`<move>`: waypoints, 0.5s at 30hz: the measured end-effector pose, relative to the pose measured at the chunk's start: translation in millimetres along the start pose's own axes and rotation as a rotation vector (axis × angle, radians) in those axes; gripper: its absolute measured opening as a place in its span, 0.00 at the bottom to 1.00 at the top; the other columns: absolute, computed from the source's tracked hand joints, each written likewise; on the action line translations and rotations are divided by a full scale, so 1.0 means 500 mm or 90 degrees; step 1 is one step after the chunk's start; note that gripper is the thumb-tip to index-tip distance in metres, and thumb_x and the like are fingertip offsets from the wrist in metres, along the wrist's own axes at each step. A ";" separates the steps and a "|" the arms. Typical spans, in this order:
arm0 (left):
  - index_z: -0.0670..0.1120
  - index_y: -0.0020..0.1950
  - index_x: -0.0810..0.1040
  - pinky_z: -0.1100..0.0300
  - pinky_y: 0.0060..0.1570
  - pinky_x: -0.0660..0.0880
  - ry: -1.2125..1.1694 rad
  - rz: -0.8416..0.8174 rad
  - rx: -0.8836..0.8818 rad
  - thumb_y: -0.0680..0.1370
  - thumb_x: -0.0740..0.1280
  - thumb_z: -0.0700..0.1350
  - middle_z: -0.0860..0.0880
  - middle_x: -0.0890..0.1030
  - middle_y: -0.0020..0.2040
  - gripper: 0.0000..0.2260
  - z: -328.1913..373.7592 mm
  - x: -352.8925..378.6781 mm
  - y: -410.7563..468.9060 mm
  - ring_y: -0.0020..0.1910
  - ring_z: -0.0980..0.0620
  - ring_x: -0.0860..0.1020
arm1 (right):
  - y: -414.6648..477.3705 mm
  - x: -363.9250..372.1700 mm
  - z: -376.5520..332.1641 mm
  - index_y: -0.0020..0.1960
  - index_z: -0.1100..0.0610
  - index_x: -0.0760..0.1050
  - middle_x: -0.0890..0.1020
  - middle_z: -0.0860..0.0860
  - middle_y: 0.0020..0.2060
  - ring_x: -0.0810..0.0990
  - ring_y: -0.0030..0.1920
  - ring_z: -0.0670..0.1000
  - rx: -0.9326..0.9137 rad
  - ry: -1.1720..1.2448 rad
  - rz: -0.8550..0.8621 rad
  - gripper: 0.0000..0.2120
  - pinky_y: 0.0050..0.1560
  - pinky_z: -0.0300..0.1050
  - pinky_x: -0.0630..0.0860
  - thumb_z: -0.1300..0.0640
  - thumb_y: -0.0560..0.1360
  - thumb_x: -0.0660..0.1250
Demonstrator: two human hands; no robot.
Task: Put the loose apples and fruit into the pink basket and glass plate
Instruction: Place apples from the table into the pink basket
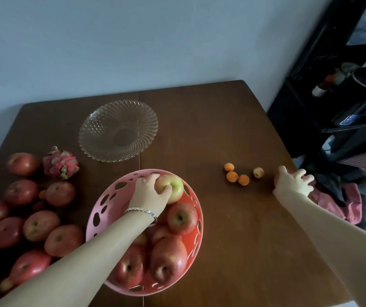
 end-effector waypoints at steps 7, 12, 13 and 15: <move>0.48 0.58 0.78 0.60 0.56 0.68 -0.059 -0.035 0.029 0.77 0.62 0.50 0.51 0.79 0.54 0.13 0.008 -0.039 -0.003 0.58 0.50 0.75 | -0.115 -0.115 -0.114 0.64 0.42 0.65 0.64 0.59 0.61 0.63 0.61 0.63 -0.194 0.197 0.023 0.31 0.57 0.57 0.72 0.47 0.64 0.74; 0.57 0.46 0.76 0.52 0.56 0.72 -0.146 -0.125 -0.021 0.71 0.55 0.66 0.52 0.80 0.50 0.18 -0.010 -0.047 0.026 0.50 0.50 0.78 | -0.296 -0.175 -0.279 0.65 0.42 0.65 0.64 0.51 0.53 0.75 0.49 0.56 -0.446 0.357 -0.059 0.34 0.50 0.43 0.74 0.46 0.63 0.74; 0.57 0.45 0.76 0.48 0.58 0.74 -0.157 -0.143 -0.030 0.70 0.55 0.67 0.51 0.80 0.52 0.17 -0.016 -0.046 0.034 0.51 0.50 0.78 | -0.323 -0.177 -0.311 0.66 0.43 0.63 0.64 0.51 0.53 0.75 0.51 0.55 -0.477 0.366 -0.068 0.36 0.51 0.45 0.75 0.45 0.62 0.74; 0.53 0.51 0.74 0.51 0.55 0.76 -0.179 -0.167 -0.022 0.75 0.58 0.62 0.51 0.79 0.50 0.15 -0.011 -0.057 0.027 0.49 0.52 0.78 | -0.363 -0.173 -0.363 0.68 0.45 0.61 0.66 0.52 0.55 0.73 0.55 0.56 -0.526 0.368 -0.060 0.39 0.54 0.48 0.75 0.44 0.62 0.74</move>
Point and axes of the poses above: each hand's wrist, its own y-axis towards the middle knuckle, its own x-axis out of the palm, z = x × y, the point moved 5 cm from there along y, towards the middle knuckle
